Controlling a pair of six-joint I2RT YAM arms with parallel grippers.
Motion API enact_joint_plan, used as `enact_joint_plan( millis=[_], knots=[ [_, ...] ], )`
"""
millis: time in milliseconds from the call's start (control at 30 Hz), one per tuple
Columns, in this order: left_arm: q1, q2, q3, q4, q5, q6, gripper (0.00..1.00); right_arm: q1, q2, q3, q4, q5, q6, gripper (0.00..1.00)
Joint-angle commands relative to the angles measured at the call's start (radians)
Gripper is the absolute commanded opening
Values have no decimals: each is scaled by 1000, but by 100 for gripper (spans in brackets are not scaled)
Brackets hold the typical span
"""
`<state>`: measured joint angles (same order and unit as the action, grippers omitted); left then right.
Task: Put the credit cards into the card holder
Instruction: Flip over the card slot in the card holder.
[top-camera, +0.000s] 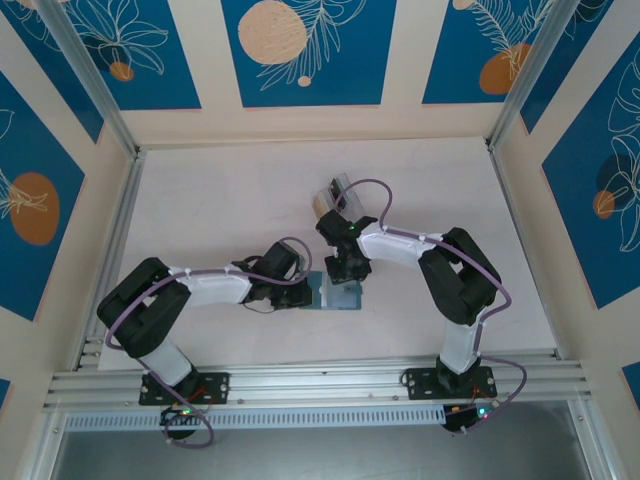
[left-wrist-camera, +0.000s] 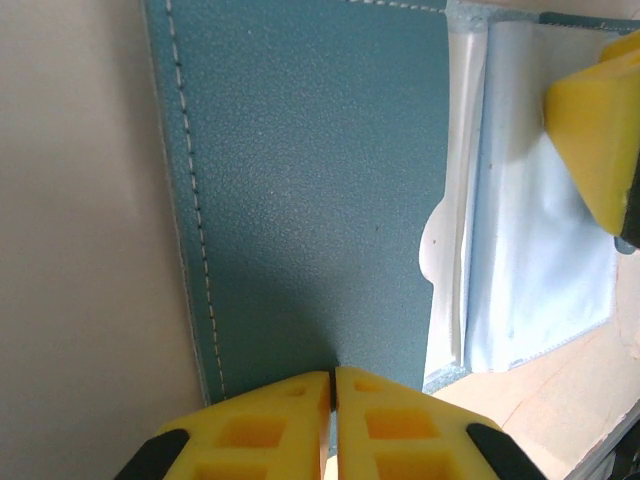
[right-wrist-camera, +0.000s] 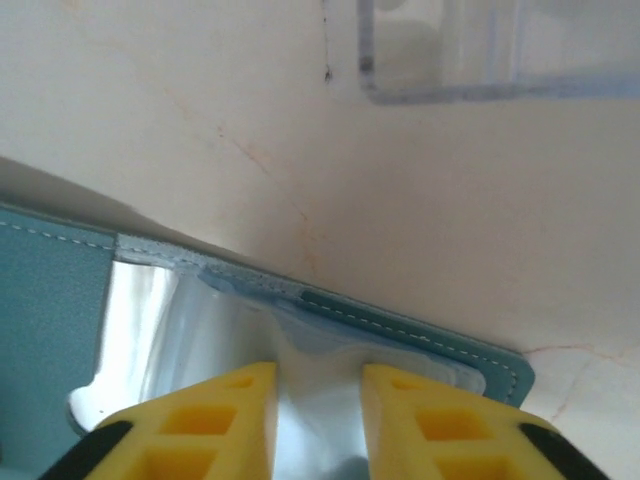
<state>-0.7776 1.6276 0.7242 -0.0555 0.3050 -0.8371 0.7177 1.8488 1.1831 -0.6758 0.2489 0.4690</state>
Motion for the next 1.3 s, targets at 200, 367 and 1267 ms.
enact_joint_plan(
  millis=[200, 367, 1267],
  knots=[
    [-30, 68, -58, -53, -37, -9, 11, 5, 12, -74, 42, -93, 11, 9],
    [-29, 70, -63, -42, -41, -16, 10, 3, -24, -39, 24, -108, -1, 0],
    [-32, 88, -100, 38, -32, -61, 10, -43, -117, -112, 71, -460, 208, 51]
  ],
)
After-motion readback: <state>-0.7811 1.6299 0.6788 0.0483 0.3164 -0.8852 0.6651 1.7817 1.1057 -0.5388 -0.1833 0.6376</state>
